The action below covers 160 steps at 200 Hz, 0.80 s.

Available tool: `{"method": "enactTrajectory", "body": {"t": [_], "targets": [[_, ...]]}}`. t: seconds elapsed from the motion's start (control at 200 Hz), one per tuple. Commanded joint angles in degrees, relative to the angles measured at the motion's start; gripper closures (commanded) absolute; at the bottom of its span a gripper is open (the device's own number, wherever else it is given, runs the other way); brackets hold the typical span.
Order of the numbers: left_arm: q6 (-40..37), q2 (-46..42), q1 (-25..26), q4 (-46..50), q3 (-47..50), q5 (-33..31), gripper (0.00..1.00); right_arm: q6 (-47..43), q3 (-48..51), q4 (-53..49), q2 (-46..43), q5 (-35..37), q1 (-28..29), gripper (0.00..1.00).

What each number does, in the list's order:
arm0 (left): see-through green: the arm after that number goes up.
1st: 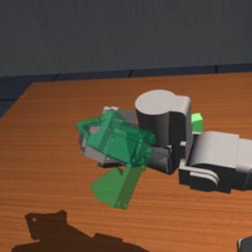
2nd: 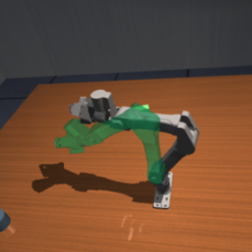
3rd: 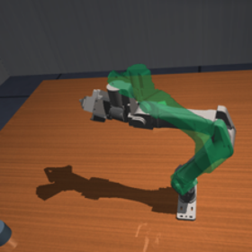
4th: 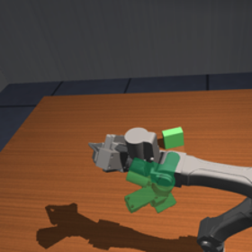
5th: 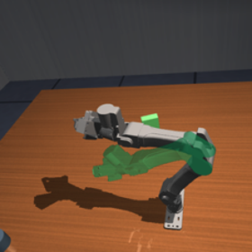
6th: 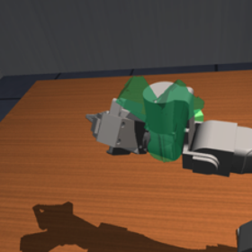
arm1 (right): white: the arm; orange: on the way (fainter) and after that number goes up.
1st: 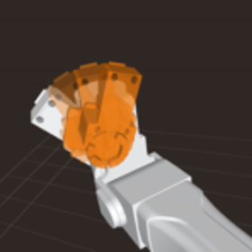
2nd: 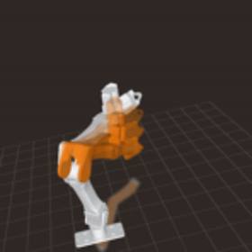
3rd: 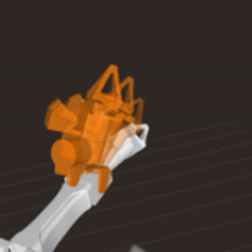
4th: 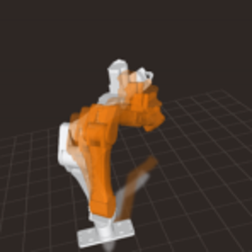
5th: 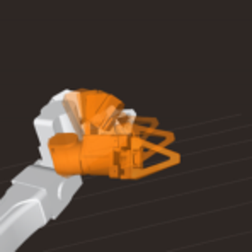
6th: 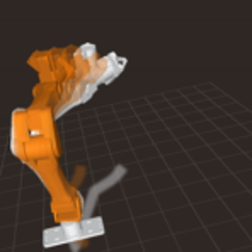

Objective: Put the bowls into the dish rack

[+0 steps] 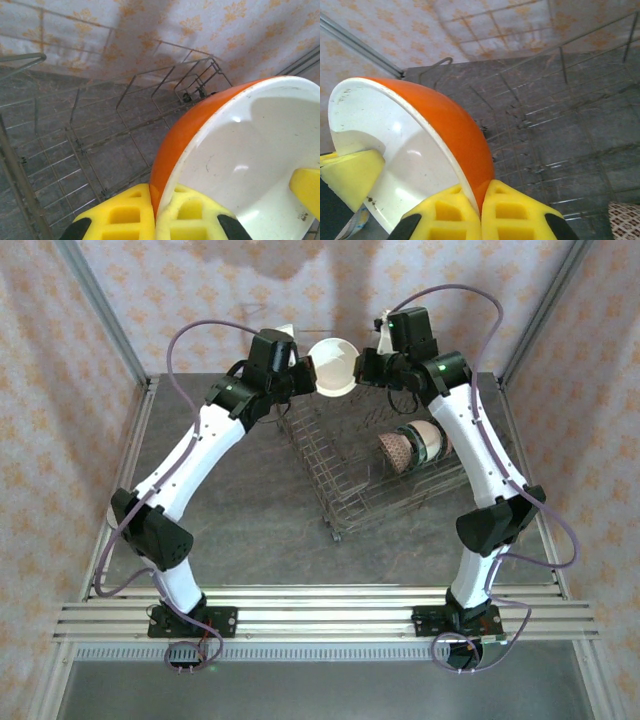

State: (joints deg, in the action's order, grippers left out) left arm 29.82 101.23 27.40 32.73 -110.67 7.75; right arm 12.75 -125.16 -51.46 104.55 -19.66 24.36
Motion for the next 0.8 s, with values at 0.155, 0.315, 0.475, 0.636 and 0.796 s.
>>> {"method": "enactTrajectory", "body": {"t": [0.155, 0.315, 0.475, 0.636, 0.796], "targets": [[-0.2, 1.7, 0.7, 0.6, -4.9, 4.3, 0.63, -0.6, 2.0, 2.5, -2.4, 8.0, 0.4, 1.00], [0.3, 1.6, 0.6, 1.0, -4.9, 2.2, 0.40, 0.1, 3.1, 5.0, -3.7, 8.2, -0.5, 1.00], [1.1, -0.9, 0.0, -0.4, -3.0, -0.3, 0.21, 2.2, 3.4, 5.5, -3.5, 7.9, -2.9, 1.00], [2.8, -4.9, -1.5, -2.1, 2.2, -2.0, 0.14, 2.7, 3.5, 6.1, -2.3, 8.4, -4.6, 1.00], [4.1, -10.3, -4.4, -3.5, 9.9, -3.0, 0.13, 1.7, 1.3, 4.5, 0.1, 15.6, -6.2, 1.00]]}}
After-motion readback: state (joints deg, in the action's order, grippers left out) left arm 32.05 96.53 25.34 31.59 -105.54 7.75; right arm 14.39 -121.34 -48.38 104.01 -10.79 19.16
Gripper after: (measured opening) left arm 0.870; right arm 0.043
